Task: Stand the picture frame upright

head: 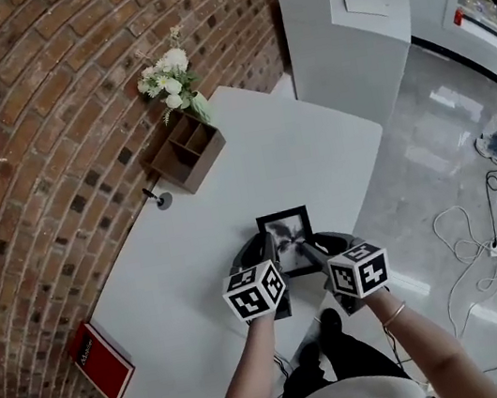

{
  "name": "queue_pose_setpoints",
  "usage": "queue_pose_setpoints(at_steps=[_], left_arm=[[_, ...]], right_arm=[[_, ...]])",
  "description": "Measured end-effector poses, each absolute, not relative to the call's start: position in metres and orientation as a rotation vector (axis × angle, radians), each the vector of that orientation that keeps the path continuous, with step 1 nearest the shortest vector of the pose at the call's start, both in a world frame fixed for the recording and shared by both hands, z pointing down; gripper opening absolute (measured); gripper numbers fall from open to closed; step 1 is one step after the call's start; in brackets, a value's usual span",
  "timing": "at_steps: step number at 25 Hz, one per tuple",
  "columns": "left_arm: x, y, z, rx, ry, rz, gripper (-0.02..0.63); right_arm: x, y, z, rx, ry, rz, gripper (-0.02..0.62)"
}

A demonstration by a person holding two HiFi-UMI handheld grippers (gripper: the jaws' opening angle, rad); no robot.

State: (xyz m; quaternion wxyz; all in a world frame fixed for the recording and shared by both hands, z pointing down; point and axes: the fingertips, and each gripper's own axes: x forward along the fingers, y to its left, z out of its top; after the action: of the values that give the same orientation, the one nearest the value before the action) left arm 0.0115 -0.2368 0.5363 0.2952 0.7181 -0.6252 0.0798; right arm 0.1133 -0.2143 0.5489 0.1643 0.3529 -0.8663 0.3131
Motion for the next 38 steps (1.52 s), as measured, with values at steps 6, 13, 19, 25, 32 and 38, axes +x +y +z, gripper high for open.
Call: queue_pose_setpoints(at_steps=[6, 13, 19, 25, 32, 38], left_arm=[[-0.008, -0.23, 0.509, 1.888, -1.787, 0.156, 0.061], [-0.047, -0.209, 0.475, 1.828, -1.964, 0.101, 0.061], [-0.089, -0.179, 0.444, 1.751, -2.131, 0.046, 0.061], [-0.134, -0.139, 0.415, 1.645, -2.299, -0.032, 0.061], [-0.178, -0.089, 0.393, 1.502, -2.447, -0.06, 0.061], [-0.21, -0.052, 0.39, 1.404, -2.526, -0.101, 0.061]], right_arm=[[0.096, -0.218, 0.525, 0.946, -2.548, 0.782, 0.1], [0.057, -0.212, 0.497, 0.799, -2.659, 0.687, 0.1], [0.012, -0.196, 0.47, 0.618, -2.757, 0.595, 0.1], [-0.037, -0.172, 0.442, 0.419, -2.843, 0.487, 0.098], [-0.09, -0.138, 0.425, 0.223, -2.875, 0.434, 0.098], [-0.125, -0.108, 0.42, 0.099, -2.891, 0.384, 0.098]])
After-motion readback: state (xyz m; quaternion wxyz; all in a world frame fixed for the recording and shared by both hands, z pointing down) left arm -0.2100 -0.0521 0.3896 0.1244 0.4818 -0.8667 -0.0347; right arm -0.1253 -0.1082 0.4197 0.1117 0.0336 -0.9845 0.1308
